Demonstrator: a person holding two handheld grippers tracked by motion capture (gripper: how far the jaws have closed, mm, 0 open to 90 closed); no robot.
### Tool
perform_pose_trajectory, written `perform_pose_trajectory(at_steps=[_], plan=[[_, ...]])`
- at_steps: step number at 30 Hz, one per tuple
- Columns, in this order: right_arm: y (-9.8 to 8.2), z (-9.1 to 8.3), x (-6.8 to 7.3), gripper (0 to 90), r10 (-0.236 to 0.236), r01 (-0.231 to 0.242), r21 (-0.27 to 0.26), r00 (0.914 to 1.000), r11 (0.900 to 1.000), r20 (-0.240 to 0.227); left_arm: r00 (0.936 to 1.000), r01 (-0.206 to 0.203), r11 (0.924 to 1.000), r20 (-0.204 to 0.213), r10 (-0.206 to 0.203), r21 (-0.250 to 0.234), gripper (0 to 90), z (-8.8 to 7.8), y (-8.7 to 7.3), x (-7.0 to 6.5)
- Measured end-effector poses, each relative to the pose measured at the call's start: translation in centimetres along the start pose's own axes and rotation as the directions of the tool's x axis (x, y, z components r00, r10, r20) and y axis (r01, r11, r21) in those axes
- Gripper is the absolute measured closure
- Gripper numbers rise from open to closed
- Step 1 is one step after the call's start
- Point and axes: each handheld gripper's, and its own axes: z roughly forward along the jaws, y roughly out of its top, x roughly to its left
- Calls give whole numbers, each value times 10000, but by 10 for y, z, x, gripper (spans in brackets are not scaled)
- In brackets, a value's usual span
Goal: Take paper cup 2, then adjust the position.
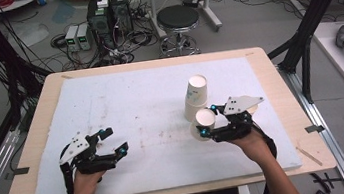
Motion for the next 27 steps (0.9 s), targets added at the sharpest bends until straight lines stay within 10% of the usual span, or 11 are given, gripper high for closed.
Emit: perform_pose_trajectory(at_steps=[7,27], plan=[[-1,2,1,348,-7,7,6,10000,10000,-78,9988,-494,9988,23,494,-49,154,1,0,0],[-1,7,5,347,-69,67,-57,9994,10000,-331,9963,-181,9997,846,165,184,152,11,3,-11]])
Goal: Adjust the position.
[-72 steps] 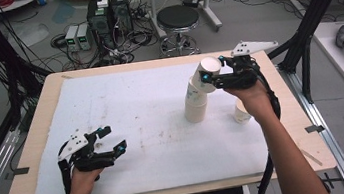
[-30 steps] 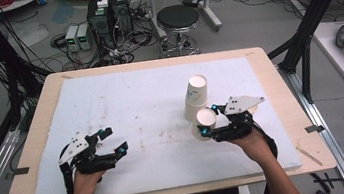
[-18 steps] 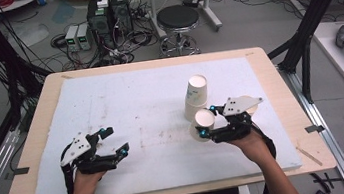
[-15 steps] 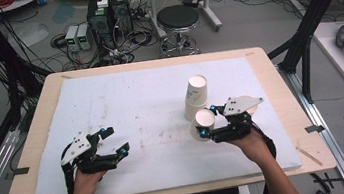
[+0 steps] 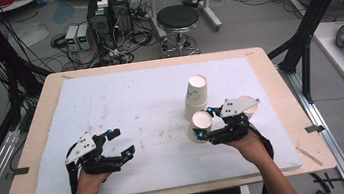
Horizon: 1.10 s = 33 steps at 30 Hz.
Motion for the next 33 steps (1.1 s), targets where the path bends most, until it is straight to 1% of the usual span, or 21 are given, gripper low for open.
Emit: perform_pose_trajectory(at_steps=[1,4,5,8,10,11,12,16,20,21,28,30,33], plan=[[0,0,1,347,23,-23,13,10000,10000,-77,10000,-50,10000,64,50,0,152,1,0,-1],[0,1,3,347,28,-29,-51,9997,10000,-229,9989,-120,9999,465,115,95,152,6,2,-6],[0,1,3,347,42,-44,-73,9995,10000,-299,9985,-148,9998,525,141,136,152,8,2,-7],[1,1,5,347,4,-9,-138,9992,9999,-396,9958,-322,9992,860,300,248,152,16,4,-14],[2,1,9,347,8,-20,-211,9984,9998,-562,9939,-408,9986,1040,373,322,153,21,6,-18],[2,1,9,347,8,-20,-211,9984,9998,-562,9928,-413,9985,1140,368,367,153,23,6,-19],[3,1,10,347,-26,10,-235,9978,9997,-665,9914,-421,9984,1257,369,384,155,26,6,-21],[5,4,13,347,-41,20,-265,9968,9996,-803,9858,-509,9973,1627,416,532,156,38,6,-27],[6,12,19,347,-145,123,-206,9939,9997,-1095,9808,-633,9961,1885,508,609,157,48,6,-32],[6,12,19,347,-145,123,-206,9939,9997,-1095,9793,-667,9959,1953,534,620,157,50,6,-33],[5,19,24,347,-81,63,-128,9892,9999,-1463,9632,-976,9922,2581,746,776,161,73,9,-45],[5,20,25,347,-90,74,-113,9889,9999,-1481,9596,-1084,9905,2691,820,846,161,80,9,-48],[5,21,25,347,-98,80,-125,9885,9999,-1511,9561,-1137,9894,2808,842,905,161,89,9,-52]])
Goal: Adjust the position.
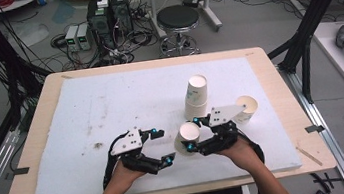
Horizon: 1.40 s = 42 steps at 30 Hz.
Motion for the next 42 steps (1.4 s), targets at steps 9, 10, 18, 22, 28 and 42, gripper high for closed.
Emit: perform_pose_trajectory(at_steps=[9,10,18,22,28,42], plan=[[0,1,2,347,16,-16,6,9999,10000,-130,9993,-108,9998,367,103,150,164,20,1,-2],[0,1,2,347,14,-15,-11,9998,10000,-177,9993,-84,9999,378,79,140,165,21,1,-2],[0,2,3,347,44,-48,-108,9993,9999,-363,9982,-215,9997,555,209,111,189,26,2,-4],[1,3,4,347,137,-148,-190,9984,9997,-541,9979,-234,9997,611,229,80,204,27,2,-4],[1,3,3,347,212,-246,-450,9970,9987,-743,9969,-309,9995,731,306,28,240,27,2,-4],[0,4,3,208,619,-665,-560,9948,9962,-809,9956,-360,9985,875,324,401,335,23,4,-4]])
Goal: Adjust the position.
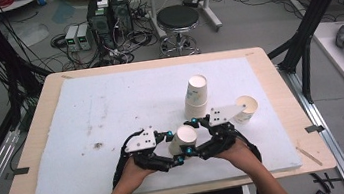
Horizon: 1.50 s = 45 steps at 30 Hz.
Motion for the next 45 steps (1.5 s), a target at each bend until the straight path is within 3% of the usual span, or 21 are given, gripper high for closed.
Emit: perform_pose_trajectory(at_steps=[12,17,23,30,34,35,36,39,41,45], plan=[[2,-1,3,203,-277,275,-50,9990,9996,-350,9999,-87,9931,157,69,1166,351,-12,11,1],[3,-1,4,202,-348,347,-17,9987,9994,-365,9993,-304,9847,250,265,1716,351,-17,17,2],[4,-1,5,202,-586,593,182,9976,9981,-362,9985,-509,9695,324,444,2396,351,-20,25,3],[4,0,7,202,-1002,1020,502,9943,9935,-376,9945,-1037,9299,484,926,3529,351,-19,33,3],[3,4,9,202,-1217,1240,846,9921,9887,-318,9908,-1348,9031,633,1194,4076,351,-17,38,2],[3,5,9,202,-1302,1323,938,9911,9868,-288,9888,-1488,8932,721,1305,4243,351,-16,40,2],[3,6,10,202,-1377,1403,1026,9899,9848,-321,9886,-1500,8893,734,1311,4320,351,-16,40,1],[4,7,11,203,-1623,1647,1243,9863,9785,-286,9857,-1685,8652,836,1463,4723,351,-15,43,1],[4,8,11,203,-1702,1723,1444,9850,9744,-271,9856,-1690,8576,839,1467,4857,351,-14,43,0],[5,12,9,203,-1899,1931,1681,9812,9667,-354,9824,-1866,8261,975,1592,5317,351,-13,47,0]])
